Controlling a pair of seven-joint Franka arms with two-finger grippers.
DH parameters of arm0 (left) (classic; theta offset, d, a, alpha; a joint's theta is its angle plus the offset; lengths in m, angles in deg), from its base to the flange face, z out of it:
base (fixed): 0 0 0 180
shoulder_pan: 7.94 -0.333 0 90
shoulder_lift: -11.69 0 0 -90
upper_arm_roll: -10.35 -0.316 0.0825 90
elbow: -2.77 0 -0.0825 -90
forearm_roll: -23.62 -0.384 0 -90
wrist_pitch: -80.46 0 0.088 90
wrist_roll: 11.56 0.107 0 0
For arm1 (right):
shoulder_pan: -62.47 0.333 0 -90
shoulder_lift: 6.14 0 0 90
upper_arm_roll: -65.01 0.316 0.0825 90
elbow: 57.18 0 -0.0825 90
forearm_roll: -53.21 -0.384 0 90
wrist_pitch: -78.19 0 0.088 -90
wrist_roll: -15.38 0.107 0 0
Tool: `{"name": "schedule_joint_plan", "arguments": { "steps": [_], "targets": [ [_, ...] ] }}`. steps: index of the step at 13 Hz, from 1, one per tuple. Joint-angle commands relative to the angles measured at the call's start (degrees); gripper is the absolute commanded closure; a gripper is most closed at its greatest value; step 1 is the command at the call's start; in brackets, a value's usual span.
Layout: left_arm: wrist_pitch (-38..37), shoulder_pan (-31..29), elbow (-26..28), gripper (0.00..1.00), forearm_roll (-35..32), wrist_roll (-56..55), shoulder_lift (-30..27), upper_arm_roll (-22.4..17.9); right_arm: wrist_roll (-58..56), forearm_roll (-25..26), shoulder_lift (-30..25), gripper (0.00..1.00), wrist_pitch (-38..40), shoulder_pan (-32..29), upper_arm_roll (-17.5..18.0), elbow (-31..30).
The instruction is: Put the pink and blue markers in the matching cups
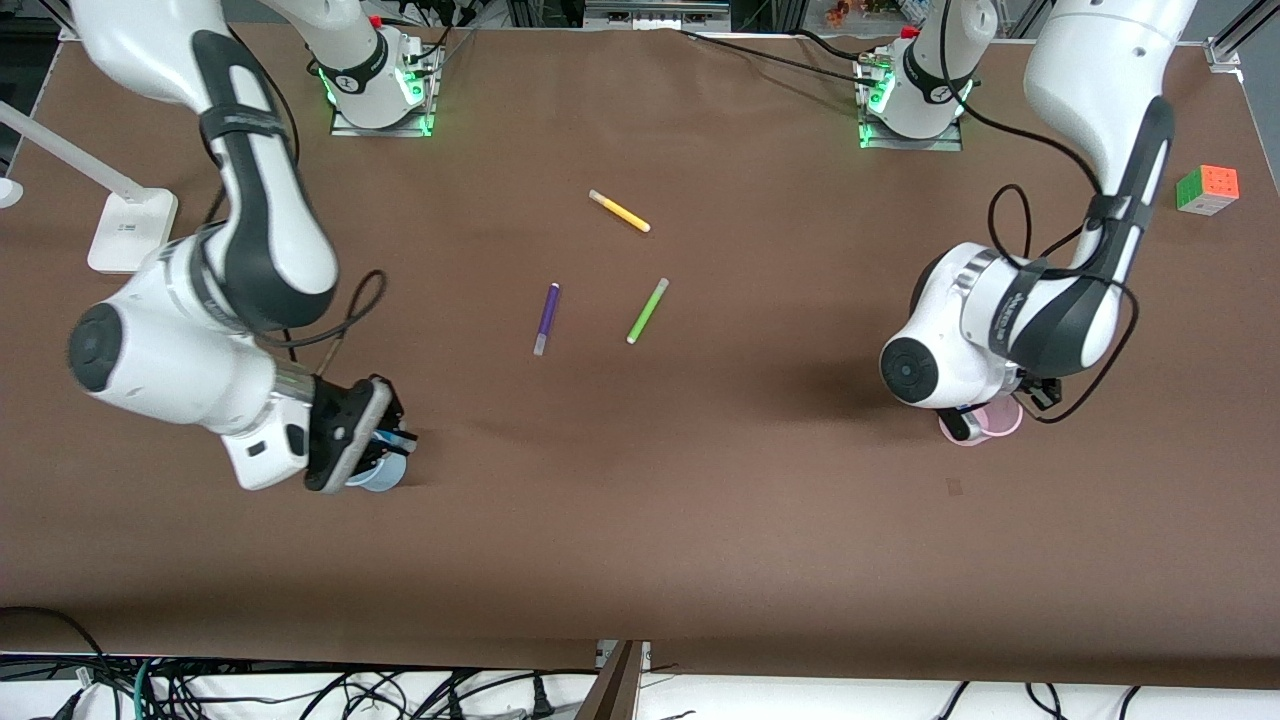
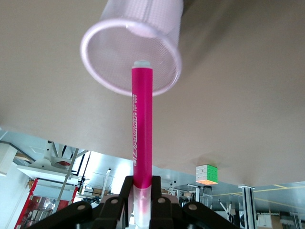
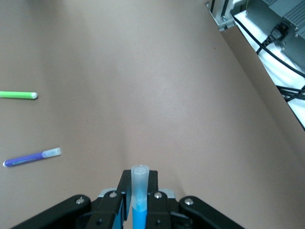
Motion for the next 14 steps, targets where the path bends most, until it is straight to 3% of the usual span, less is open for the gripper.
{"name": "schedule_joint_plan", "arguments": {
  "steps": [1, 4, 5, 6, 7, 8, 10, 14],
  "targets": [
    [0.34, 0.23, -0.67, 1.00, -1.70, 1.46, 1.38, -0.09, -10.25, -6.89, 1.02, 1.00, 1.09, -2.91, 0.97, -0.27],
    [2.01, -0.03, -1.02, 0.99, -1.70, 1.38, 2.17, -0.17, -22.47, -13.67, 3.74, 1.00, 1.18, -5.82, 0.97, -0.53],
    [2.01, -0.21, -1.11, 0.91, -1.70, 1.38, 2.26, -0.17, -25.56, -14.73, 4.45, 1.00, 1.26, -6.52, 0.97, -0.62],
    [1.84, -0.04, -1.11, 0.10, -1.70, 1.29, 2.26, -0.17, -27.33, -15.18, 4.72, 1.00, 1.35, -7.14, 0.97, -1.14],
    [1.40, 0.58, -1.19, 0.00, -1.62, 0.50, 2.17, -0.26, -28.48, -15.27, 4.89, 1.00, 1.35, -7.49, 0.97, -1.76],
    [1.31, 0.67, -1.28, 0.00, -1.53, -0.11, 2.00, -0.17, -28.75, -15.27, 4.98, 0.91, 1.35, -7.84, 0.97, -2.03],
    [1.14, 0.41, -2.15, 0.00, -0.22, -0.47, 0.86, 0.00, -28.05, -15.27, 5.07, 0.00, 1.35, -7.93, 0.89, -2.29],
    [0.34, 0.41, -7.77, 0.00, 5.32, -0.65, -2.56, 0.44, -14.38, -13.87, 3.50, 0.00, 2.14, -7.50, 0.71, -1.77]
  ]
}}
